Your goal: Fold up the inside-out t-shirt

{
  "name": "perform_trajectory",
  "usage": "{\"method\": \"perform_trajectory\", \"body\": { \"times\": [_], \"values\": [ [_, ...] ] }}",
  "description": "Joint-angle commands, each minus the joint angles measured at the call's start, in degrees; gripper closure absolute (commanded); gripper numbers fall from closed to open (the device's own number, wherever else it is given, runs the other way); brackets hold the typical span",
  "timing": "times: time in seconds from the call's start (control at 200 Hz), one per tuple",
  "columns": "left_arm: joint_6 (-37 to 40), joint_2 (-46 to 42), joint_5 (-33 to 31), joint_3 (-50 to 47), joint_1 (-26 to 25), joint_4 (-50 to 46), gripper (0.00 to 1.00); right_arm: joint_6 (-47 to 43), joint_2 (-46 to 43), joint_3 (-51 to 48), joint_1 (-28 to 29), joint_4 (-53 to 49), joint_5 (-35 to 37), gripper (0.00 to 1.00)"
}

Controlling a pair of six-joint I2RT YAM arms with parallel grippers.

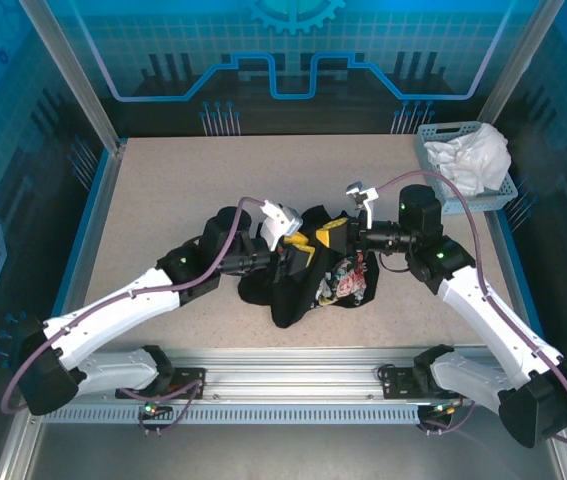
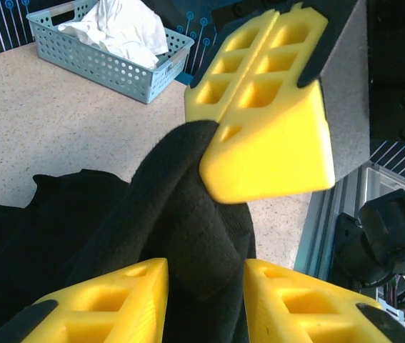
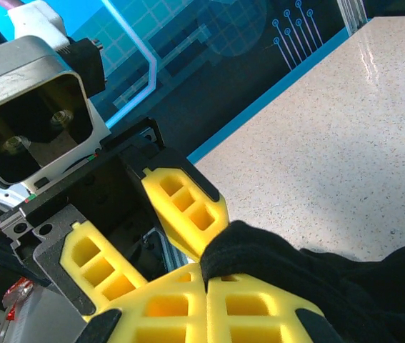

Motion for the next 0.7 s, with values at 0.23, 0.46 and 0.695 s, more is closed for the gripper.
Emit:
{"method": "perform_trajectory", "body": {
  "times": [0.23, 0.46, 0.695],
  "values": [
    [-1.1, 1.8, 0.6, 2.4, 1.5, 1.4, 0.83, -1.4, -0.4, 2.0, 0.7, -0.6, -0.5, 1.0],
    [-1.2, 1.5, 2.0, 2.5, 1.6, 2.1, 1.0, -1.5, 0.2, 2.4, 0.9, -1.5, 0.7, 1.0],
    [-12.1, -1.0, -1.2, 2.2, 1.9, 0.6, 1.0, -1.4, 2.6, 9.5, 2.1, -18.8, 21.9, 0.81]
  ]
}}
